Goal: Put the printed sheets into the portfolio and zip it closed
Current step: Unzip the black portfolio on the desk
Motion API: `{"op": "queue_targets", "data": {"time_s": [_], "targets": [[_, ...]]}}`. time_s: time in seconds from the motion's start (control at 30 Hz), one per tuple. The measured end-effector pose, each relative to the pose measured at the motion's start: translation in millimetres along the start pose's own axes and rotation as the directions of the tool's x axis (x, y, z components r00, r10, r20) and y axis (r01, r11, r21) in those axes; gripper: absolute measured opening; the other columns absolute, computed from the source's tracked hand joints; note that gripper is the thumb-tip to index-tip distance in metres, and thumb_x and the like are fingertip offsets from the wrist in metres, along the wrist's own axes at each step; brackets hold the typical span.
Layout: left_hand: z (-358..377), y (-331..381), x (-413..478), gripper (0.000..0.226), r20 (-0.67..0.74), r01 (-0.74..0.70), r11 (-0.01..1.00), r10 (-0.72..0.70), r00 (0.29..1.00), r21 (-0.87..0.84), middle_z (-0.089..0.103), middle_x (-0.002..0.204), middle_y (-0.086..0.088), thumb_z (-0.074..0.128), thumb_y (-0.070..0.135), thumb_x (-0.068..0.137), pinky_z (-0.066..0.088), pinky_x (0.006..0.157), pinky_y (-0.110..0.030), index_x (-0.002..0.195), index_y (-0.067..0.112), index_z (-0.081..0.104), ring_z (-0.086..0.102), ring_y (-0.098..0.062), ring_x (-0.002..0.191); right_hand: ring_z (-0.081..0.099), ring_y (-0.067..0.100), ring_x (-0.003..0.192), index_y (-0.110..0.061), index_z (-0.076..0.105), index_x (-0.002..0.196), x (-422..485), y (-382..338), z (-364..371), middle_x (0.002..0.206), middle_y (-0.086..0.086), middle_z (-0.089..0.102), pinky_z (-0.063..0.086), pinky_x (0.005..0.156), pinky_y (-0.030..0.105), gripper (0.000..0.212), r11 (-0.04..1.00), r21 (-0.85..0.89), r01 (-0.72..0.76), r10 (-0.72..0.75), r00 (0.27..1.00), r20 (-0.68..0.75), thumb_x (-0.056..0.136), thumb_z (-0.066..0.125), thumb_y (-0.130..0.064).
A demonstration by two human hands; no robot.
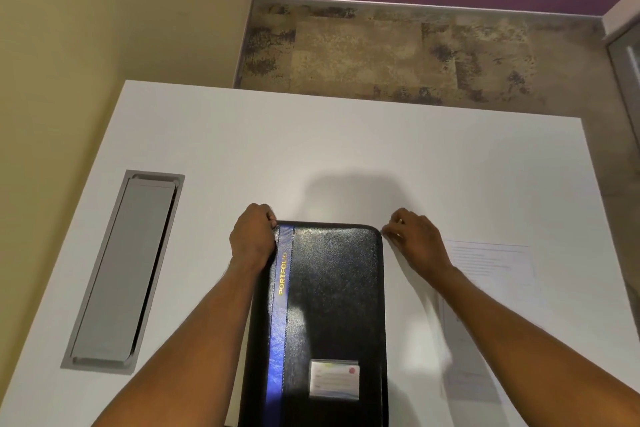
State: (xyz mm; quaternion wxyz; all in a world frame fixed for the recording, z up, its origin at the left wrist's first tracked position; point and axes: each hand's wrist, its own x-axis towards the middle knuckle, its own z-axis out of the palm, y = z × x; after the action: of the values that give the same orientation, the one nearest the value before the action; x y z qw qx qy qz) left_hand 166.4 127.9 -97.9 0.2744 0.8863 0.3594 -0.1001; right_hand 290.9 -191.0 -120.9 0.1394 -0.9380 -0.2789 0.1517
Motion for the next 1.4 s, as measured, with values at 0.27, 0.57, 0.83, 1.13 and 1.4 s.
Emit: {"op": "queue_targets", "data": {"time_s": [0.27,0.57,0.83,1.13,1.4], "targets": [[3,2,-2,0.024,-0.037,0.036,0.999,-0.035,0.999,0.014,0.065,0.078,0.004,0.052,0.0,0.081,0.043,0.063,-0.031,0.076,0.021,0.061,0.06,-0.023,0.073,0.058,0.026,0.075,-0.018,0.066,0.089,-68,-24,17,0.088,0.001,0.064,0.053,0.064,0.04,0.015,0.993,0.08,-0.085,0.097,0.981,-0.166,0.085,0.077,-0.008],[6,0,-6,0.022,-0.072,0.009,0.998,-0.005,0.997,0.067,0.065,0.088,0.001,0.055,0.0,0.084,0.041,0.067,-0.032,0.079,0.02,0.064,0.057,-0.025,0.077,0.064,0.025,0.061,-0.01,0.072,0.082,-122,-39,28,0.077,0.007,0.069,0.057,0.052,0.036,0.027,0.999,0.009,-0.033,0.034,0.971,-0.236,0.067,0.092,0.001],[9,-5,-5,0.022,-0.081,-0.027,0.996,0.034,0.996,0.088,0.067,0.096,-0.003,0.054,0.0,0.083,0.045,0.068,-0.034,0.082,0.019,0.065,0.061,-0.028,0.082,0.065,0.021,0.058,-0.01,0.075,0.081,-172,-50,38,0.075,0.006,0.07,0.057,0.052,0.032,0.027,0.999,-0.001,-0.033,0.032,0.969,-0.246,0.065,0.096,-0.004],[17,-20,-33,0.038,-0.081,-0.125,0.992,0.122,0.989,-0.033,0.053,0.137,-0.021,0.06,0.016,0.096,0.043,0.1,-0.045,0.134,0.011,0.057,0.051,-0.042,0.125,0.065,0.021,0.063,-0.012,0.077,0.088,-215,-58,59,0.081,0.005,0.071,0.054,0.055,0.029,0.022,0.994,0.017,-0.104,0.105,0.976,-0.189,0.072,0.091,-0.008],[27,-104,-217,0.125,0.257,-0.308,0.951,0.307,0.916,-0.037,0.006,0.17,-0.015,0.079,0.072,0.069,0.024,0.122,-0.049,0.164,0.036,0.006,0.012,-0.035,0.155,0.065,0.024,0.072,-0.018,0.073,0.096,-211,-56,68,0.09,0.001,0.068,0.058,0.063,0.04,0.009,0.977,0.04,-0.208,0.211,0.972,-0.104,0.094,0.066,-0.013]]}}
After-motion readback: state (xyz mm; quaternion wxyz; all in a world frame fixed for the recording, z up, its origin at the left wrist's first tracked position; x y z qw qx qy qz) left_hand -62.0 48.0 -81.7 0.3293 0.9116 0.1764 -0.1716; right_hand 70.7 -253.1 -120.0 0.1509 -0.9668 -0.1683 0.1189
